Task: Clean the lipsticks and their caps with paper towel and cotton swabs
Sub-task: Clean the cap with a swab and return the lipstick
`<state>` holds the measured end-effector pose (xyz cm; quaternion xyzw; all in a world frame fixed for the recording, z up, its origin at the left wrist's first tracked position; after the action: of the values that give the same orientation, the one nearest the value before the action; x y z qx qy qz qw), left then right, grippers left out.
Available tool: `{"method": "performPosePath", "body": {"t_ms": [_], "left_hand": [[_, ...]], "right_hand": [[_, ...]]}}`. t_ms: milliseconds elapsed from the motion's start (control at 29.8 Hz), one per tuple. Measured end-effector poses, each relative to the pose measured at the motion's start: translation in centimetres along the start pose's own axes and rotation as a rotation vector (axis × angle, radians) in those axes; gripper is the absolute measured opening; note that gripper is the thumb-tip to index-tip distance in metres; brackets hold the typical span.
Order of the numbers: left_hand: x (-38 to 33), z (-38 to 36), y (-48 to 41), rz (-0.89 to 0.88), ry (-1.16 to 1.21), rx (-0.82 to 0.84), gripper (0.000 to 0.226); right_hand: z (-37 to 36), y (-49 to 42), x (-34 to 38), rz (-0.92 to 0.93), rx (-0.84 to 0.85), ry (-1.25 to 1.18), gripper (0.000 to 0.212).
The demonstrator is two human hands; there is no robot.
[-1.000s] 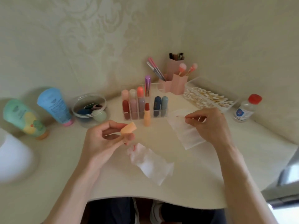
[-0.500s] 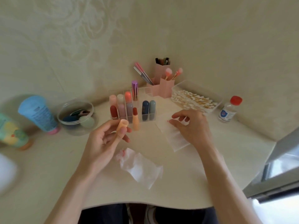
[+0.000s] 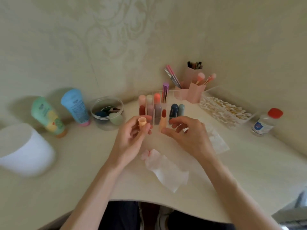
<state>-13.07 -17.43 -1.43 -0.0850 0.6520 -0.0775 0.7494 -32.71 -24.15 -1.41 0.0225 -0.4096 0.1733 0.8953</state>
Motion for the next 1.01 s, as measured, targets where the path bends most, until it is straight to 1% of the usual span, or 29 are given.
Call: {"method": "performPosePath", "body": {"t_ms": [67,101,235,369,402,469,536,637,771,939,1006], "left_hand": [[0.3,-0.1,0.0,0.030,0.015,-0.002,0.012],[0.5,-0.1,0.0,0.045,0.041,-0.006,0.014],[0.9,-0.3,0.1,0.084,0.155,-0.002,0.015],[0.8,0.1,0.2,0.063,0.061,-0.056,0.011],[0.6,0.3,0.1,0.059,0.054,-0.079,0.012],[0.3,0.6,0.0,0.060,0.080,-0.122,0.025],[0.0,0.9,0.1,0.066,0.134,-0.160,0.033],[-0.2,1.0,0.4,0.063,0.165,-0.182,0.024],[-0.5,0.8,0.8,0.053,0.146,-0.184,0.020],[-0.3,0.8,1.0,0.049,0.162,-0.211,0.031],[-0.3,0.8,1.1,0.050,0.158,-0.225,0.032]], "right_hand": [[-0.8,-0.4,0.0,-0.036,0.014,0.001,0.041],[-1.0,-0.6,0.0,-0.047,0.021,0.002,0.041],[-1.7,-0.9,0.3,-0.056,0.029,0.015,0.026],[-1.8,-0.2,1.4,0.022,0.036,0.018,0.012],[-1.7,-0.1,1.9,0.050,0.056,-0.008,0.010],[-1.6,-0.3,3.1,0.101,0.143,-0.081,0.007],[-1.8,-0.7,4.3,0.165,0.251,-0.108,0.007],[-2.2,-1.0,5.0,0.282,0.333,-0.149,0.012],[-2.7,-0.8,4.4,0.380,0.379,-0.225,0.020],[-2.5,-0.7,3.8,0.423,0.409,-0.221,0.023],[-2.4,-0.6,3.6,0.422,0.421,-0.213,0.024]]}}
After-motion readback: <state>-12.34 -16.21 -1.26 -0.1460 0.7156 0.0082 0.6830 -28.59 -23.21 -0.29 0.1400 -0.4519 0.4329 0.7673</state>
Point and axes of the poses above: each hand's wrist, its own y-axis away from the middle knuckle, its own z-axis out of the back of the hand, x = y × z, the point moved 4 cm from there along -y, towards the middle knuckle, and after that the axes turned 10 degrees about x, right-handed, at the moved point
